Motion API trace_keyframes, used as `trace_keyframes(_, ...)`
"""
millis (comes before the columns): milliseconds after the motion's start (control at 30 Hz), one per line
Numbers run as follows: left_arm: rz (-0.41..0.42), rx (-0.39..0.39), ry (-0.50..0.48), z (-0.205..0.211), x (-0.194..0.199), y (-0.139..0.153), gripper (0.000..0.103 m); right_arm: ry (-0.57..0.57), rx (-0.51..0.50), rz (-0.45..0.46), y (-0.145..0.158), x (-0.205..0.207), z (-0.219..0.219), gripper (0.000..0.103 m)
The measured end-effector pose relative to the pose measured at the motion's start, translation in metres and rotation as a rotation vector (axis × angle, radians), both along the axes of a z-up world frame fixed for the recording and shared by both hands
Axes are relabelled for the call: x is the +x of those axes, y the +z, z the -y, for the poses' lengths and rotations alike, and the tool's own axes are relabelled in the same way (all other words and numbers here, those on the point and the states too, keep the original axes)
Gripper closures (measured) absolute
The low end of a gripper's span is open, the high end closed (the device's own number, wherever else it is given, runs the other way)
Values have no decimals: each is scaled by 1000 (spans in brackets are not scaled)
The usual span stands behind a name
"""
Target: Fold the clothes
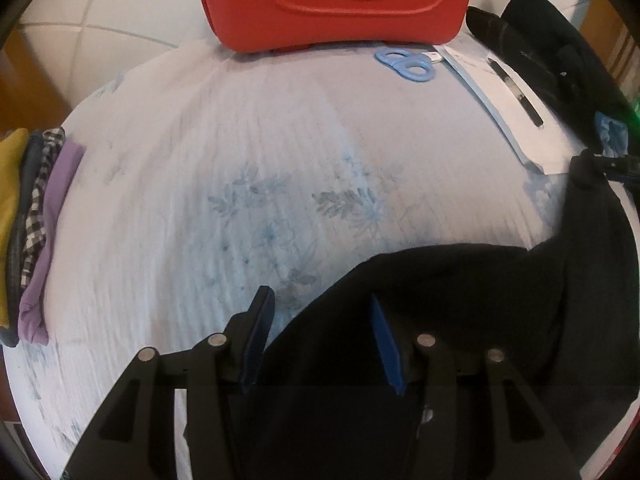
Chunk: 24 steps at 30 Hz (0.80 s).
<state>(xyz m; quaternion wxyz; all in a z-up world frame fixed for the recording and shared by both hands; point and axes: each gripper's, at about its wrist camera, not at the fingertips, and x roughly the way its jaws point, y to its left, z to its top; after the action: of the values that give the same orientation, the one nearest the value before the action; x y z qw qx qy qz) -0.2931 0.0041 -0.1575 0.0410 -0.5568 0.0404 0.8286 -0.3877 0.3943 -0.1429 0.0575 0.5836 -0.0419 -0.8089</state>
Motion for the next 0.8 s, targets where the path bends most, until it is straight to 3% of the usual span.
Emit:
trace_keyframes(33,-8,-1,-5,1,0,1,55,15,11,3,-5,-3,4,8)
trace_keyframes(67,-16,15,-17,0,2,1,61,32,21,7,-10,-5,9,8)
trace_keyframes(100,-23,31,-28,-1,4,1,76,42,32,14,-14,-5,12,8)
trace_keyframes(133,-25,35,-37,-3,6,3,84,55,48,16,-16,-5,15,8)
trace_keyframes(167,-32,3,-49,-10,8,4,95,73,79,6,-14,-2,19,19)
trace_keyframes(200,-40,-31,-65,-16,11,4,100,90,110,-4,-12,0,24,29)
trace_keyframes(233,-49,-64,-80,-23,14,4,100,106,135,-14,-10,3,27,70)
trace_keyframes(267,-63,-80,-82,-26,17,6,100,115,144,-24,-5,7,28,99)
trace_keyframes(400,-178,-78,19,-2,25,45,100,115,147,-125,31,29,16,101)
trace_keyframes(500,-286,-95,129,31,27,86,101,36,100,-240,72,47,-17,101)
trace_keyframes(567,-310,-96,188,53,19,102,101,0,82,-286,89,49,-32,101)
trace_keyframes(700,-300,-119,326,94,1,99,100,-55,103,-276,91,36,-52,101)
trace_keyframes(800,-166,-50,420,123,-25,63,99,-118,127,-195,67,24,-62,101)
